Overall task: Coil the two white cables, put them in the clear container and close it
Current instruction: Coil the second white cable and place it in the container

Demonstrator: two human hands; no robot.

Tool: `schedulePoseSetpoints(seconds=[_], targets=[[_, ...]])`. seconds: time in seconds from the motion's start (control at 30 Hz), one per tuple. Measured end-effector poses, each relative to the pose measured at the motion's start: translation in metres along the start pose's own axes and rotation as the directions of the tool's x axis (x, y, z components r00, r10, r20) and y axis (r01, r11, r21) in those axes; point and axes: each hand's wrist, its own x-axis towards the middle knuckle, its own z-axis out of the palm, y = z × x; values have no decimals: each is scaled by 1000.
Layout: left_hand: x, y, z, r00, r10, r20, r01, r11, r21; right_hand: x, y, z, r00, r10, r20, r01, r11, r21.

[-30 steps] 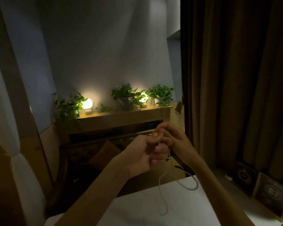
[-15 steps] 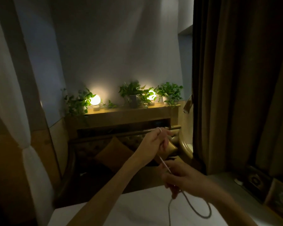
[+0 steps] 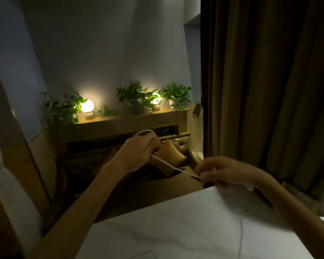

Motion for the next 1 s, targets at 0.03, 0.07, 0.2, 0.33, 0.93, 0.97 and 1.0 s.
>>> schedulePoseSetpoints(seconds=[0.03, 0.07, 0.2, 0.33, 0.93, 0.97, 1.0], targets=[[-1, -4, -1, 1000, -7, 14, 6, 999, 43, 2, 7, -7, 994, -30, -104, 30, 1000, 0], [-3, -9, -2, 999, -26, 23, 25, 998, 62, 4, 14, -15, 983, -39, -181, 45, 999, 27], [-11, -32, -1, 983, -111, 149, 115, 993, -22, 12, 30, -40, 952, -61, -299, 83, 995, 62], [-13, -32, 8, 939, -72, 337, 2, 979, 204, 34, 45, -53, 964, -45, -261, -2, 985, -175], [18, 2, 62, 872, -311, 379, 469, 755, -459, 76, 22, 42, 814, -144, -563, 286, 943, 172], [20, 8, 64, 878, -308, 366, 465, 731, -499, 73, 7, 50, 858, -199, -474, 310, 936, 169], [21, 11, 65, 886, -307, 348, 454, 727, -514, 71, -5, 58, 887, -246, -391, 316, 940, 126]])
